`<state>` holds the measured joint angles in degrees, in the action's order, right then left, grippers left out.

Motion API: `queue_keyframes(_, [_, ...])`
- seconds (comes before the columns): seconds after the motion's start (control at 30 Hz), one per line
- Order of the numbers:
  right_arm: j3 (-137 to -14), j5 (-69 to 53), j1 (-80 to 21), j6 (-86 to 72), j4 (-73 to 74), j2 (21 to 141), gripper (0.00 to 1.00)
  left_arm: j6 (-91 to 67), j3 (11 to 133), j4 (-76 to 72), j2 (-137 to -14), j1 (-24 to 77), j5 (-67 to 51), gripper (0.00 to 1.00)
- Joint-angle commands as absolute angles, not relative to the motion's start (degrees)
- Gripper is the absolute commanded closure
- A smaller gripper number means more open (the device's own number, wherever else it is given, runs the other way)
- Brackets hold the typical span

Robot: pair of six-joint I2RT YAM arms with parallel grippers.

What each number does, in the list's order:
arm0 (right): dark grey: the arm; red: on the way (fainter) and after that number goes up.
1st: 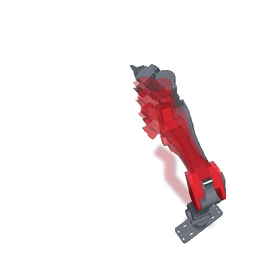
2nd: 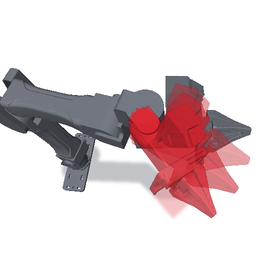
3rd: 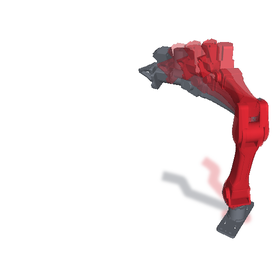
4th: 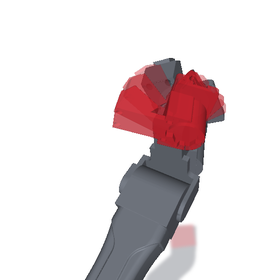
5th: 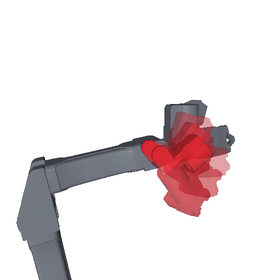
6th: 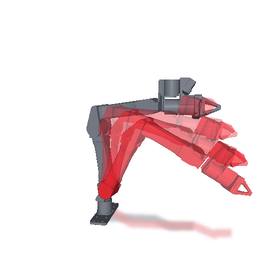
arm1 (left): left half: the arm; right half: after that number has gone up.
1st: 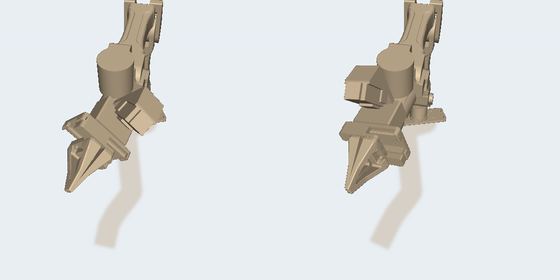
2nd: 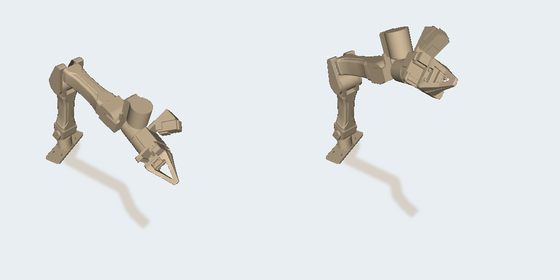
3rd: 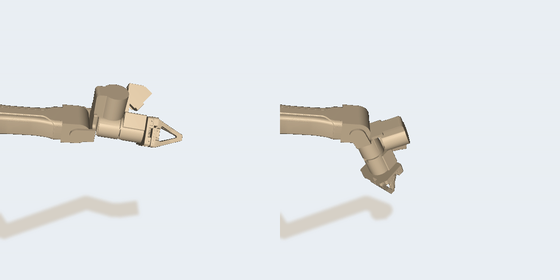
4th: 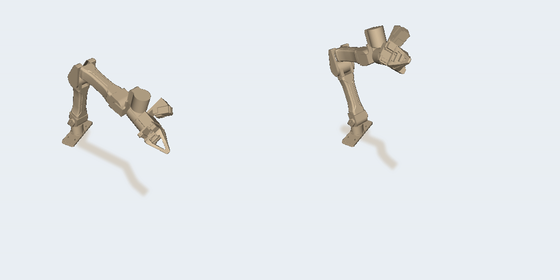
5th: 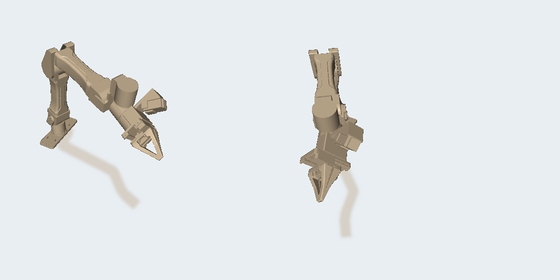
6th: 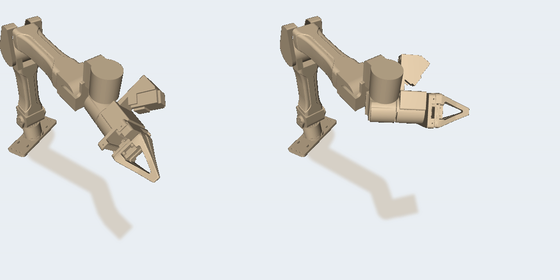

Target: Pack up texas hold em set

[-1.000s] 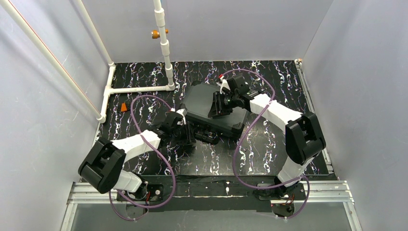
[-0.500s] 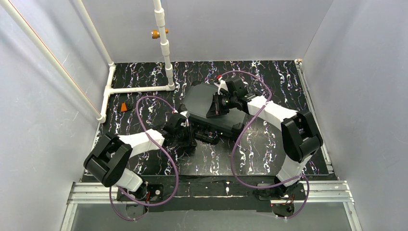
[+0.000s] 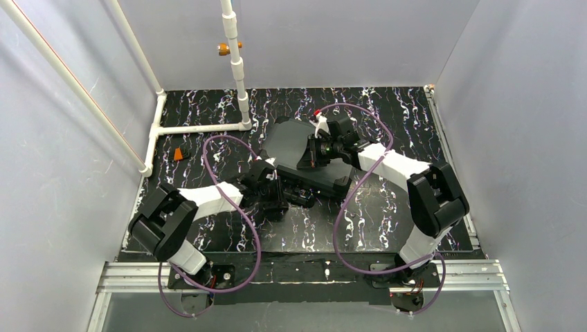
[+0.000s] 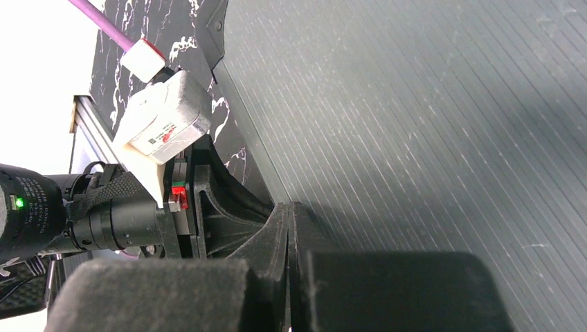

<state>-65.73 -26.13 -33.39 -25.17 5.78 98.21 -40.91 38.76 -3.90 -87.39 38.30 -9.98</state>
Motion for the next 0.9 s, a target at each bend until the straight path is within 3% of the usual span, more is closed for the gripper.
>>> queue_keyframes(0.0, [-59.39, -17.80, -34.15, -20.40, 20.43, 102.32, 0.99, -41.38, 41.04, -3.60, -88.74, 38.73, -9.13, 0.89])
queue_keyframes(0.87, [-53.22, -16.00, -33.57, -20.04, 19.69, 99.94, 0.99, -41.39, 46.46, -3.69, -94.05, 39.98, -9.32, 0.91])
